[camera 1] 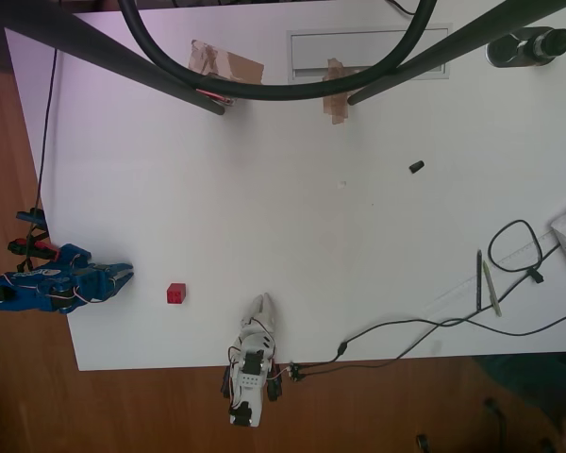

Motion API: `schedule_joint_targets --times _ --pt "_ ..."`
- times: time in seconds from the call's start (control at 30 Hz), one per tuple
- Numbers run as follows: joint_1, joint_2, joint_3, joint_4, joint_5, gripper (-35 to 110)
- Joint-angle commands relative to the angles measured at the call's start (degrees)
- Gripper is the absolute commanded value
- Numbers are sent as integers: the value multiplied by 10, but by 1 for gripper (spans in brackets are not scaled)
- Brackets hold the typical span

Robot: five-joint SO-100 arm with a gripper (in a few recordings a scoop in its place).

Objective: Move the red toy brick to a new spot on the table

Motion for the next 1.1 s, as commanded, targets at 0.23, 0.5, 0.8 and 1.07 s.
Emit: schedule_joint_targets --times 0.23,0.5,0.8,1.07 --pt "23 18 18 4 11 0" --pt "12 19 18 4 22 0" --pt "-25 19 18 4 54 0" --pt "-19 19 18 4 52 0"
